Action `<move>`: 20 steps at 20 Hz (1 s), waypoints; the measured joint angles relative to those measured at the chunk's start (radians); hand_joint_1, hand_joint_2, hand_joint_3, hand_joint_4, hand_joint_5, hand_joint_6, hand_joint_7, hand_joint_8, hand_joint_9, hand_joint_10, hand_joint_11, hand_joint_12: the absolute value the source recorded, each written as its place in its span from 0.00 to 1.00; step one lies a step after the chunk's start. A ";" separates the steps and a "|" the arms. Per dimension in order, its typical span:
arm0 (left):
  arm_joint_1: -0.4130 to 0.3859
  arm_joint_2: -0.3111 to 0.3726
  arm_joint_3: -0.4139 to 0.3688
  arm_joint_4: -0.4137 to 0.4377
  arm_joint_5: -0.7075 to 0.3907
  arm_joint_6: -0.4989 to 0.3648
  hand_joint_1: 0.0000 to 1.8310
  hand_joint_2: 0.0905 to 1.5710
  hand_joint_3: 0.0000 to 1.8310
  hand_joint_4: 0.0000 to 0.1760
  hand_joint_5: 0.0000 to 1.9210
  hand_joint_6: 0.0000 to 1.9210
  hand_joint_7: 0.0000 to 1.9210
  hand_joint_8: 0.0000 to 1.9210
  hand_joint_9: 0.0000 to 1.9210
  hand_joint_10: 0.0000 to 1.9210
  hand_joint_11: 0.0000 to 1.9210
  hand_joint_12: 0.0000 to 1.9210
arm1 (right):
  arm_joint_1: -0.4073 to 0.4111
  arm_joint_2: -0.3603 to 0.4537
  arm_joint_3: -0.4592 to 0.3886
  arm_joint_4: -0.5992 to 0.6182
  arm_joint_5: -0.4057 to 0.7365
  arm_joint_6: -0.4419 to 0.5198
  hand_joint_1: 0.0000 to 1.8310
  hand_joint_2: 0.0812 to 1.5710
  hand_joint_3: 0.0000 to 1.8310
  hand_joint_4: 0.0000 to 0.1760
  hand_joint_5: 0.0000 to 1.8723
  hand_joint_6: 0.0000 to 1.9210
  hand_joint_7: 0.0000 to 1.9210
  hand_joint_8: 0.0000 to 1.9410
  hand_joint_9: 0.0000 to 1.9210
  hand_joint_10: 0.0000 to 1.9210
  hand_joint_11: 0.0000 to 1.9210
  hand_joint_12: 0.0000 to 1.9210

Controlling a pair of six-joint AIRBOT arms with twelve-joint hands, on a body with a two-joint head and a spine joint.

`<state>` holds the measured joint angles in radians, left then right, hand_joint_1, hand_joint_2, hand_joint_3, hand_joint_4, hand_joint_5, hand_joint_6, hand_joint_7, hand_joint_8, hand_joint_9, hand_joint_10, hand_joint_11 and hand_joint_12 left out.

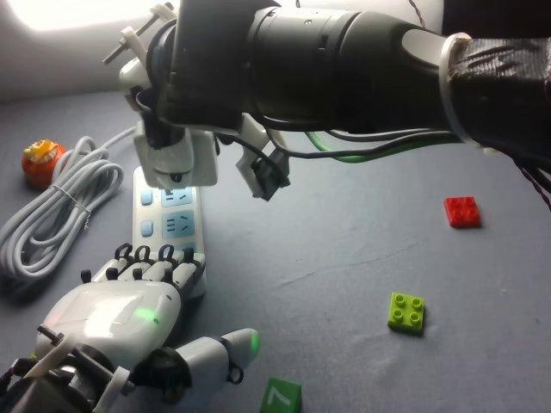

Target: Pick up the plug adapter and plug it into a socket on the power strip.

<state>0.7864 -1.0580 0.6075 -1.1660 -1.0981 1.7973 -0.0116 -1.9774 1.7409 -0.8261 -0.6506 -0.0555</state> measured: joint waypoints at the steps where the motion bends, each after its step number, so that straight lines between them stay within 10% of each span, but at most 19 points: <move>1: 0.000 0.000 0.000 0.000 0.000 0.000 0.00 0.75 0.00 0.00 0.04 0.00 0.08 0.00 0.07 0.00 0.00 0.11 | -0.001 0.000 0.007 -0.007 0.002 0.000 0.68 0.66 0.00 0.00 0.54 0.45 0.62 0.37 0.72 0.01 0.51 0.53; 20: 0.004 -0.004 -0.004 0.001 -0.006 0.000 0.00 0.75 0.00 0.00 0.07 0.00 0.11 0.01 0.10 0.01 0.00 0.15 | -0.040 -0.031 0.057 -0.024 0.071 0.006 0.68 0.66 0.00 0.00 0.54 0.46 0.61 0.38 0.72 0.00 0.50 0.53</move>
<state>0.7906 -1.0622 0.6033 -1.1648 -1.1042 1.7977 -0.0513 -2.0083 1.7977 -0.8505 -0.5793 -0.0490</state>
